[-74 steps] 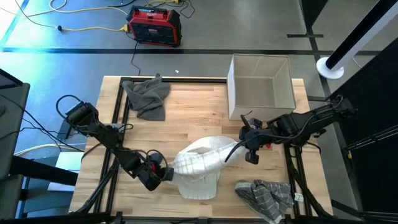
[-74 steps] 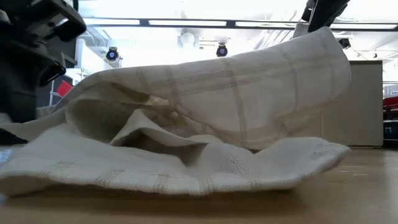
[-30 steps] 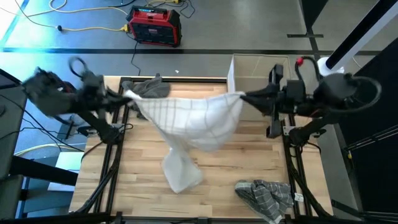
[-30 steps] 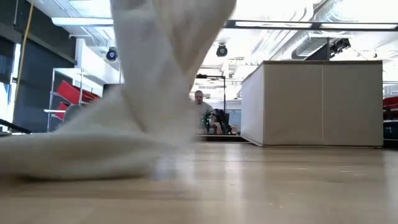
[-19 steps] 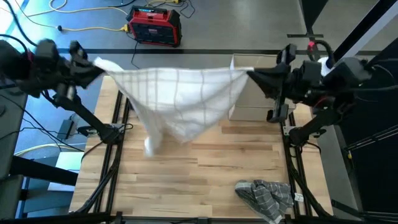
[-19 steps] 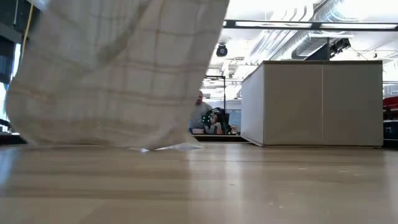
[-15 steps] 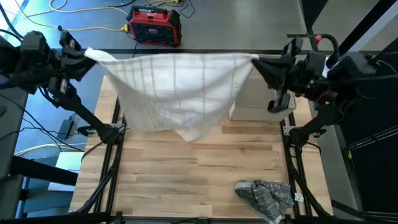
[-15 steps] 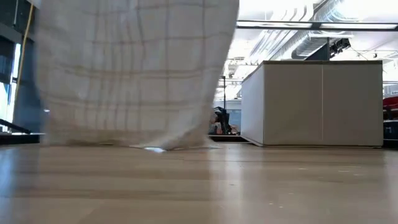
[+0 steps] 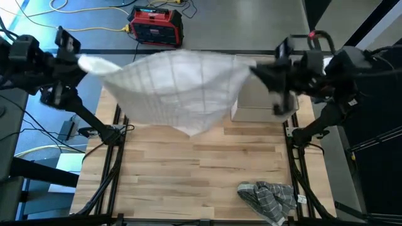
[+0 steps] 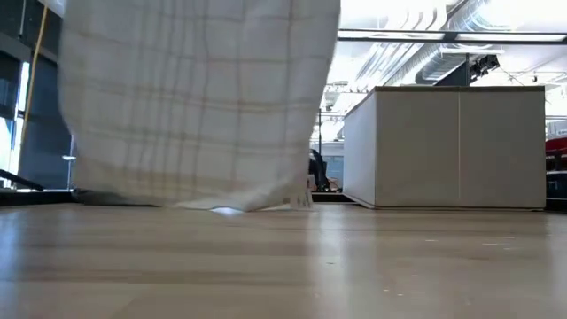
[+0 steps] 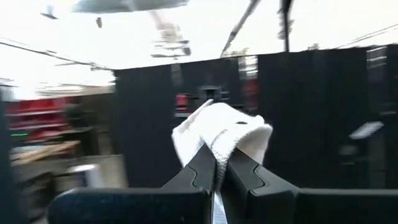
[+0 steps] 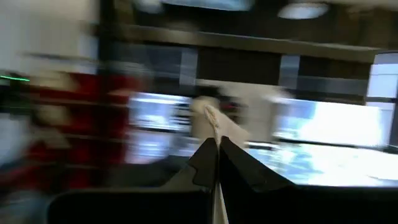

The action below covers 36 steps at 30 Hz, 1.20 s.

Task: Fold towel
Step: Fold the white patterned towel

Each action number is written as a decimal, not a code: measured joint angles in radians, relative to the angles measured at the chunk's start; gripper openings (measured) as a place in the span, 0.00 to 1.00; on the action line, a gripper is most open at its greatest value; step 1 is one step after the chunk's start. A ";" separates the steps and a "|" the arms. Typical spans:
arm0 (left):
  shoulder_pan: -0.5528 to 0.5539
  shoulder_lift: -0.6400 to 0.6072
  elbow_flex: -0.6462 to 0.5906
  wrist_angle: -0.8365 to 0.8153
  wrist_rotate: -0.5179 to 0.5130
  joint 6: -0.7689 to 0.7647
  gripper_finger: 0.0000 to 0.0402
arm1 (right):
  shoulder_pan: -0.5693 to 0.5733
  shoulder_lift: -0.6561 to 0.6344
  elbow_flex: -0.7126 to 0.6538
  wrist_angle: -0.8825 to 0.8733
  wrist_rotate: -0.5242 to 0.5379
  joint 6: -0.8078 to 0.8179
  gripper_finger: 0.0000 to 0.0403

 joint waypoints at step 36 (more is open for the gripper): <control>-0.195 0.183 0.157 -0.341 -0.832 -0.279 0.00 | 0.308 -0.052 -0.001 -0.475 1.098 0.302 0.00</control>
